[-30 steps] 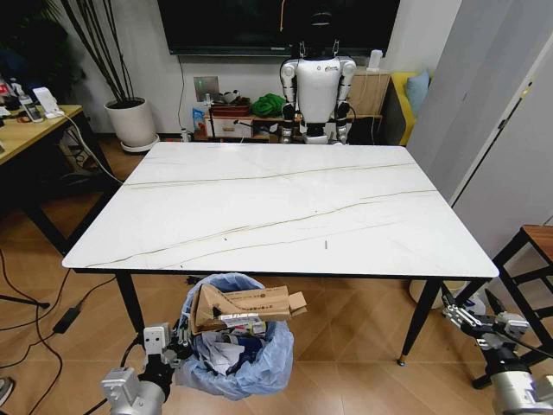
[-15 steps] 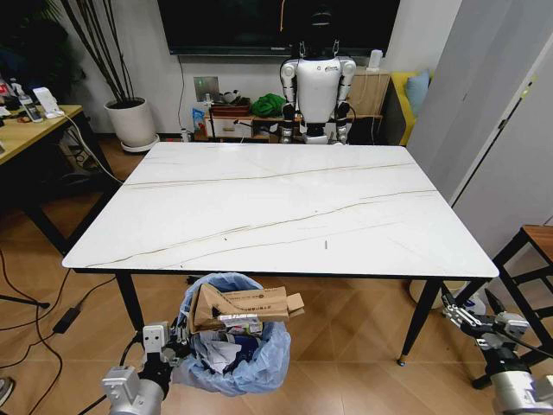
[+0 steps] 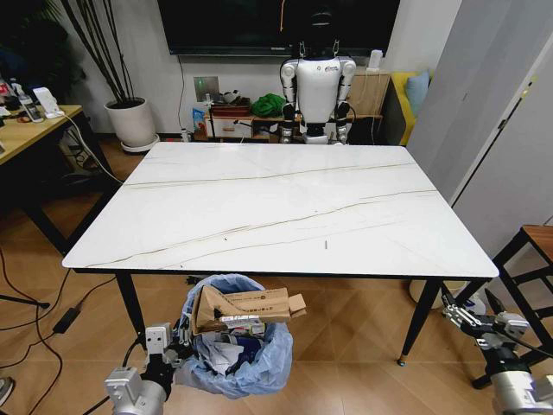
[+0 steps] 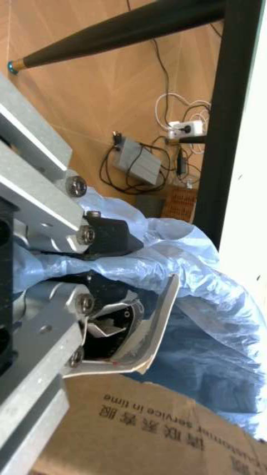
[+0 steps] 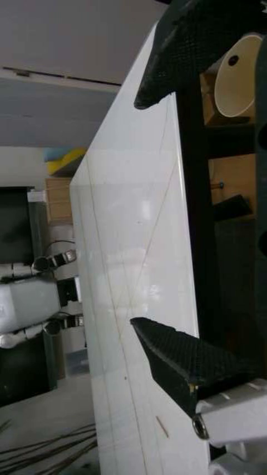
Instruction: Pick up the trash bin and place the trash from the table into it.
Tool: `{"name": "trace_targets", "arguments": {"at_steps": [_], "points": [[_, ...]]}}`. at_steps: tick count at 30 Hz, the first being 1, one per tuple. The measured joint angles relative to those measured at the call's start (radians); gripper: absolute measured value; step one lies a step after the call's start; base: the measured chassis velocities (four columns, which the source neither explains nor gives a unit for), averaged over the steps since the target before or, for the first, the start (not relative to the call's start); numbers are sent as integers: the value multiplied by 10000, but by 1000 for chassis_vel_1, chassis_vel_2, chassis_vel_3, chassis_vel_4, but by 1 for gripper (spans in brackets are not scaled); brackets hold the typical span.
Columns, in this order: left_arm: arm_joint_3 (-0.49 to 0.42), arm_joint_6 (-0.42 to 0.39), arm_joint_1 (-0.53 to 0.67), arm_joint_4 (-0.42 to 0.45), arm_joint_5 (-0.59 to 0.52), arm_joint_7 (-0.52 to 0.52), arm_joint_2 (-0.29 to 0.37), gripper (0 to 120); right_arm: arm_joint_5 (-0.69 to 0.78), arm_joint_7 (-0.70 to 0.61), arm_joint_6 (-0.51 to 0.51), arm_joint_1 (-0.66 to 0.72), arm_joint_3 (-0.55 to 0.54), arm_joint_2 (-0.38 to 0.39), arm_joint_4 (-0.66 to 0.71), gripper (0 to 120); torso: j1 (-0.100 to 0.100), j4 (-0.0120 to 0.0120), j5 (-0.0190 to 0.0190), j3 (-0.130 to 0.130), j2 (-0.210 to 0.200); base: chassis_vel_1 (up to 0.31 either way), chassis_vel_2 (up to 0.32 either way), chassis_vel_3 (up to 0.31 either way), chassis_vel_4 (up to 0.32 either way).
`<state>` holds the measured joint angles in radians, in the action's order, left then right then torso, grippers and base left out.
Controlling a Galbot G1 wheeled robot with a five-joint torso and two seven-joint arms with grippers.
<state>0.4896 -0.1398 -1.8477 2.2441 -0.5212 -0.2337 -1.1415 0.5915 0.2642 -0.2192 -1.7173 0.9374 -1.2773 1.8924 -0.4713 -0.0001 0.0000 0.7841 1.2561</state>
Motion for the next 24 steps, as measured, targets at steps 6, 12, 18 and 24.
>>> {"name": "trace_targets", "arguments": {"at_steps": [6,12,18,24], "points": [[2,-17,-5,65,-18,3,2,0,0,0,0,0,0,0,1,100,87,0,0,-90,-179,0,0,0,0],[-5,-38,-2,74,-21,3,-8,0,1,1,0,0,0,0,1,100,266,-1,0,-313,-582,0,0,0,0],[-32,-52,24,57,-12,5,-19,0,1,1,0,0,0,0,0,100,417,-1,0,-505,-924,0,0,0,0],[-46,-65,74,-10,-14,5,-19,0,1,1,0,0,0,0,1,100,567,-1,0,-688,-1260,0,0,0,0]]}}
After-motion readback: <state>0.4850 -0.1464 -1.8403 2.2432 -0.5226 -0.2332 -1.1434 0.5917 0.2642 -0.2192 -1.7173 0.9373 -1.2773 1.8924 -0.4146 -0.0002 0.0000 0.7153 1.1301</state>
